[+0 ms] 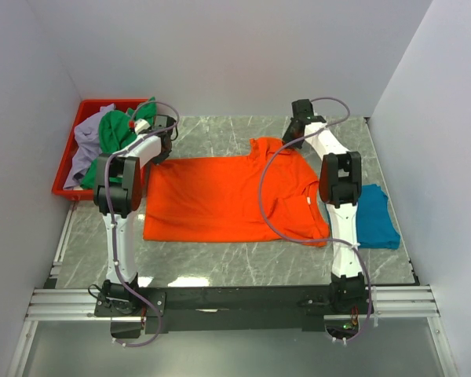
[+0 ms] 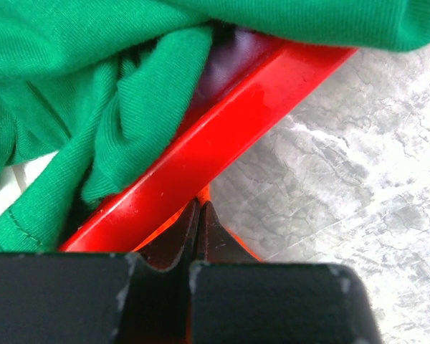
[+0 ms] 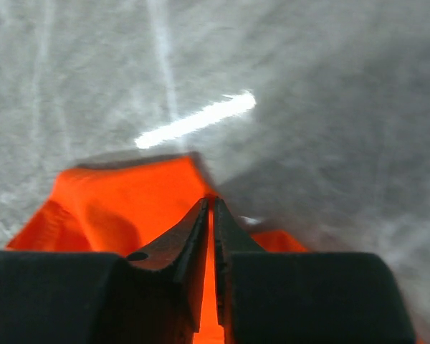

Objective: Fold and stack the t-shirts
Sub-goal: Fold the tshirt

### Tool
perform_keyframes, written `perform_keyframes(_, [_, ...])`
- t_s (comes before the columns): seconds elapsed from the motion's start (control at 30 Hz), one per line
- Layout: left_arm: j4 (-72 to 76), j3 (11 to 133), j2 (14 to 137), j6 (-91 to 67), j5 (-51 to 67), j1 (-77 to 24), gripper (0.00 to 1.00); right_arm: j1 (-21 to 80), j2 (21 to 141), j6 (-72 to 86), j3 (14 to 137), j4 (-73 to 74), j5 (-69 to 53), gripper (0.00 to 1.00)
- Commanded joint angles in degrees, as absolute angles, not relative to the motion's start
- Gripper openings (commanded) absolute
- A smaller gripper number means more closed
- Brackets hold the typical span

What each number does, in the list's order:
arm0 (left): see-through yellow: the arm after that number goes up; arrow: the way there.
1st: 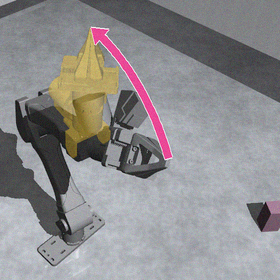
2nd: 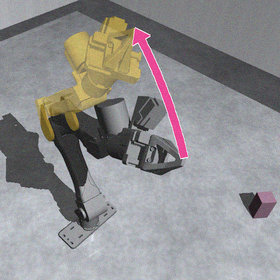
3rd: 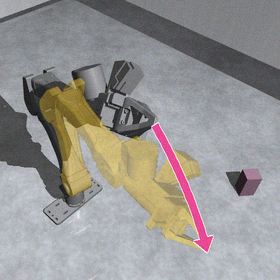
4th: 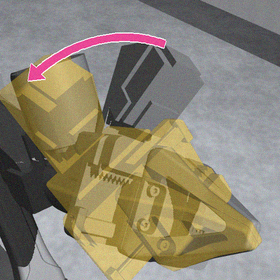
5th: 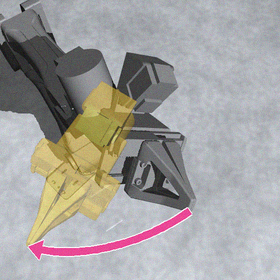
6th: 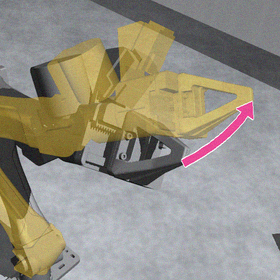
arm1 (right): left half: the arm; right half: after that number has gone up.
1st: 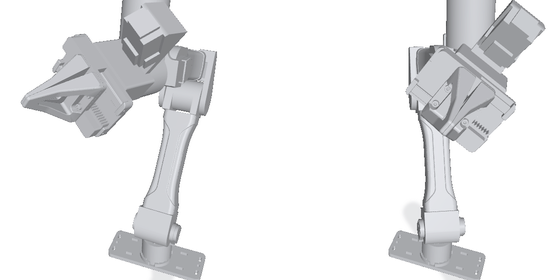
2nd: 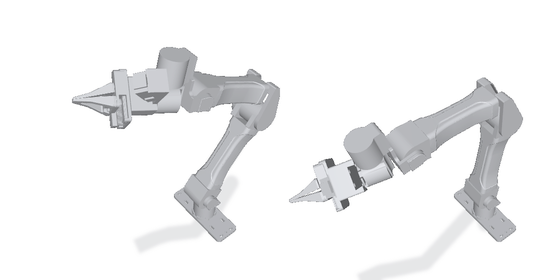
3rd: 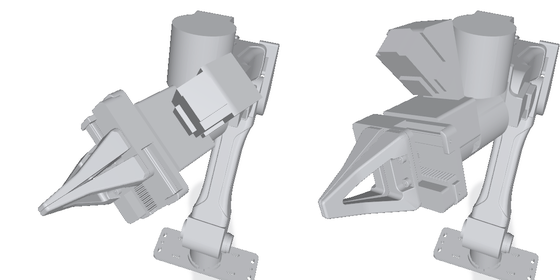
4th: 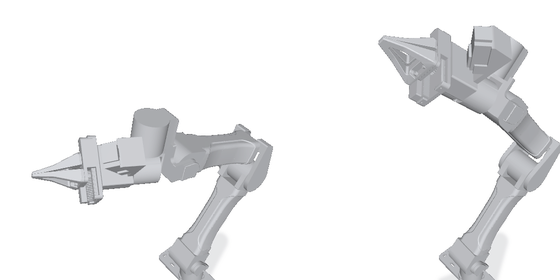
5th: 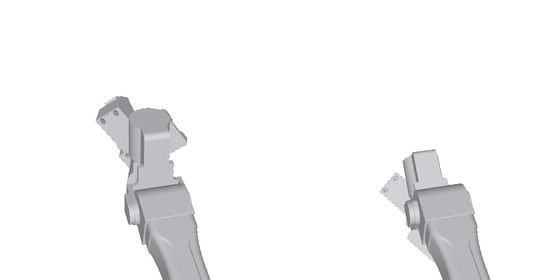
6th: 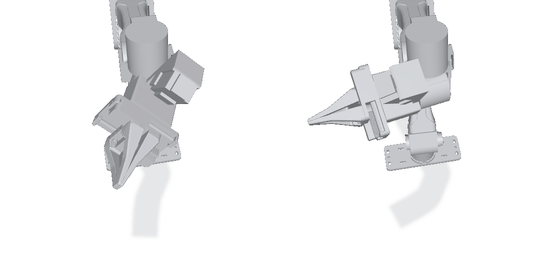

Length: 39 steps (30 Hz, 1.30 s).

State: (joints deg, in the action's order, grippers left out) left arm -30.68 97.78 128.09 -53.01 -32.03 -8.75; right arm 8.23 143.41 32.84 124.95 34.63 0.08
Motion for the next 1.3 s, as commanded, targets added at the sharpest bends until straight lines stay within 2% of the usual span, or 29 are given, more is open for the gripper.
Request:
perform_keyframes(0.0, [-32.0,96.7,126.0,-52.3,-29.5,-8.3,0.01,6.7,137.1,29.3,122.3,36.1,2.9,0.19])
perform_keyframes(0.1, [-32.0,96.8,125.9,-52.4,-29.4,-8.3,0.01,6.7,135.9,27.7,120.8,34.4,2.5,0.27])
perform_keyframes(0.13, [-32.0,96.7,125.8,-52.3,-29.4,-8.4,0.01,6.7,134.8,27.3,120.2,33.4,2.3,0.35])
perform_keyframes(0.2, [-32.0,96.6,125.6,-52.2,-29.4,-8.4,0.01,6.8,133.9,26.0,119.0,30.4,1.8,0.44])
perform_keyframes(0.3, [-31.8,96.7,125.6,-52.1,-29.4,-8.3,0.01,6.7,134.5,24.6,120.5,28.6,1.2,0.52])
perform_keyframes(0.43, [-31.9,97.2,125.8,-52.3,-28.9,-8.4,0.01,6.7,140.9,23.6,130.5,33.6,-1.9,0.58])
perform_keyframes(0.53, [-31.9,97.6,126.1,-52.2,-28.7,-8.4,0.01,7.0,144.8,23.7,136.7,38.2,-3.9,0.59])
perform_keyframes(0.63, [-31.8,97.7,126.3,-52.2,-28.3,-8.4,0.01,7.6,145.0,23.5,133.7,37.9,-3.7,0.60])
perform_keyframes(0.8, [-31.7,97.4,126.4,-52.2,-27.9,-8.4,0.01,8.0,146.1,23.4,135.7,42.1,-2.6,0.60])
perform_keyframes(0.93, [-31.3,96.9,126.3,-52.6,-27.5,-8.4,0.01,8.3,143.8,23.0,130.2,40.5,-3.2,0.57])
perform_keyframes(1.27, [-30.9,96.4,126.2,-52.8,-26.7,-8.4,0.01,10.3,143.1,21.2,128.7,42.5,-2.1,0.50])
